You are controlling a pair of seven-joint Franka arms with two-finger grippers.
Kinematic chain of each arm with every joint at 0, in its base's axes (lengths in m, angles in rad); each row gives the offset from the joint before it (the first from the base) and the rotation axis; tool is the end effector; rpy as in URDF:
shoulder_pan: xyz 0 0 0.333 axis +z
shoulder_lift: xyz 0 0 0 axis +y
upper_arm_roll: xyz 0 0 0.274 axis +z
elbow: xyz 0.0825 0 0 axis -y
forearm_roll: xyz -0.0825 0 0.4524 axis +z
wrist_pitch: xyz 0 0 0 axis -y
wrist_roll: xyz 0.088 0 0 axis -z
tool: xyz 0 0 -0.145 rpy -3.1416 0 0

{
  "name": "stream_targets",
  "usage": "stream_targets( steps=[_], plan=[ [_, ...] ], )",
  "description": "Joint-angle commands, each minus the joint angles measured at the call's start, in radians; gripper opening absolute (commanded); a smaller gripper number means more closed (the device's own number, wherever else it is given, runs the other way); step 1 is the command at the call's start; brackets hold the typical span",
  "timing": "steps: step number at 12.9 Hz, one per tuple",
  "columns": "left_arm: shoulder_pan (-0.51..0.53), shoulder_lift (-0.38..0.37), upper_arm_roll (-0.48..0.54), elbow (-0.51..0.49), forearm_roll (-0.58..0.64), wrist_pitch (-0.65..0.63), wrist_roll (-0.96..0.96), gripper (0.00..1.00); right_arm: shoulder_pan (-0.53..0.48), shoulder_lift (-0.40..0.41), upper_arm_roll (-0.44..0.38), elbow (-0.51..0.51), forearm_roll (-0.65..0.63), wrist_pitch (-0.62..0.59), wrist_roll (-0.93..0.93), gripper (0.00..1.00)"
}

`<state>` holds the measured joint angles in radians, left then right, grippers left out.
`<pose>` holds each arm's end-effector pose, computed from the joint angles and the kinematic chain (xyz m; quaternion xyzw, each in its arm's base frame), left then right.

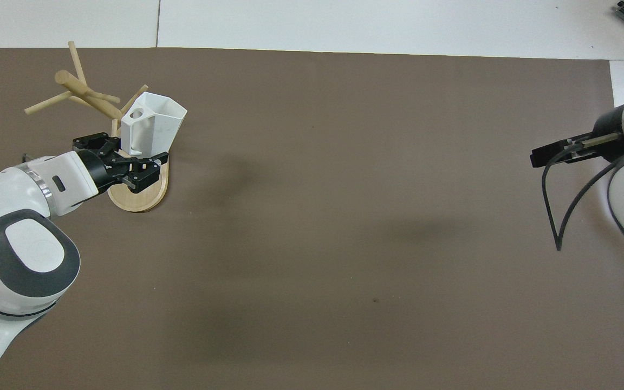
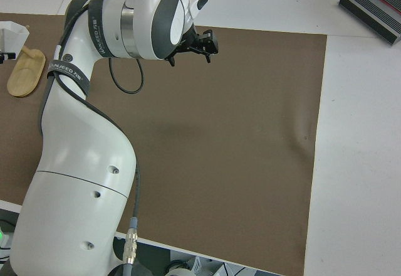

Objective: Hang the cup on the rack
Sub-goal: 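Release the cup with the right gripper and withdraw it toward rest, then lower the cup handle onto a rack peg with the left gripper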

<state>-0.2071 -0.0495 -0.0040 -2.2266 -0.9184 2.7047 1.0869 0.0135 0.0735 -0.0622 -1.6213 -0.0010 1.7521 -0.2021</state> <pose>0.6216 -0.1183 0.3338 0.8942 -0.2532 0.3329 0.1596 0.6569 -0.0313 0.4865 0.9966 0.0768 0.0281 0.0063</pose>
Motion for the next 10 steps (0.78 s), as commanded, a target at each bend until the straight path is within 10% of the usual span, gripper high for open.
stream_targets(
  steps=[1,10],
  plan=[
    [-0.002,0.043,0.009,0.048,-0.007,0.033,-0.028,0.00,-0.003,-0.021,-0.059,-0.020,-0.017,0.033,-0.010,1.00],
    [0.002,0.092,0.009,0.087,-0.007,0.079,-0.338,0.00,-0.001,-0.024,-0.091,0.004,-0.007,0.017,0.081,1.00]
  ],
)
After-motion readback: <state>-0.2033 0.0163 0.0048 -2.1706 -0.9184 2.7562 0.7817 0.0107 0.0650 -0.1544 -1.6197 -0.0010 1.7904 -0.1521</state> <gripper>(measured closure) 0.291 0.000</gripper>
